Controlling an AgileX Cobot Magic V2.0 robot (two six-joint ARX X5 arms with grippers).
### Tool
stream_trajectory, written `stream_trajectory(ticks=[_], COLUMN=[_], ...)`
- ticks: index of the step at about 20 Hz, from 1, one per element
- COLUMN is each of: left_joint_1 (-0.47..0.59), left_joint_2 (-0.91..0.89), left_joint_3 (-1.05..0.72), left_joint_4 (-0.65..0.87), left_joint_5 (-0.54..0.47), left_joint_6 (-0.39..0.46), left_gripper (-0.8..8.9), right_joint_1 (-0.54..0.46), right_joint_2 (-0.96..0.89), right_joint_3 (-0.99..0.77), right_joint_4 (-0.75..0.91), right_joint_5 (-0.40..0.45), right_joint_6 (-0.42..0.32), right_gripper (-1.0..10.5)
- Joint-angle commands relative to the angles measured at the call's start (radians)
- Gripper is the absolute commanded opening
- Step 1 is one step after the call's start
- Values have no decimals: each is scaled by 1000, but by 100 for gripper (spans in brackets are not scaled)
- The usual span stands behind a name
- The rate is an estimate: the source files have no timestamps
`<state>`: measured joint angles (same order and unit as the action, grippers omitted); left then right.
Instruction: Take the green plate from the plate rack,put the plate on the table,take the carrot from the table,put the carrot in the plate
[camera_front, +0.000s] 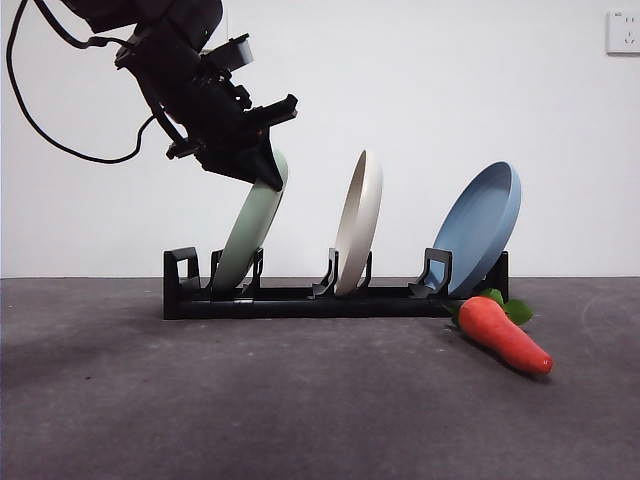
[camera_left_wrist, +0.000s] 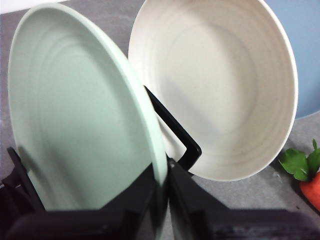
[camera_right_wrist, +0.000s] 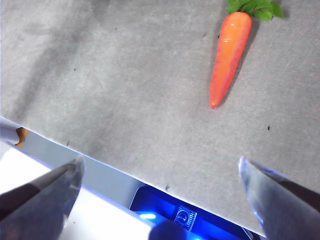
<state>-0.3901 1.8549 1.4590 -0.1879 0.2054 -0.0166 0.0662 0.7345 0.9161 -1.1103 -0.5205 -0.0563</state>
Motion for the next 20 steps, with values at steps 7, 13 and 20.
stream_trajectory(ticks=[7, 13, 20], left_joint_1=[0, -32, -320], left_joint_2=[-101, -269, -426], left_joint_3=[3, 3, 2], left_joint_4=[19, -165, -563], left_joint_5=[83, 190, -208], left_joint_6=[-45, -15, 278], left_gripper=[-6, -6, -6], right_joint_1=[2, 2, 2], right_joint_2=[-2, -2, 1], right_joint_3=[4, 4, 4], right_joint_4=[2, 2, 2], right_joint_5=[3, 3, 3], right_joint_6=[5, 5, 6], right_gripper=[621, 621, 621])
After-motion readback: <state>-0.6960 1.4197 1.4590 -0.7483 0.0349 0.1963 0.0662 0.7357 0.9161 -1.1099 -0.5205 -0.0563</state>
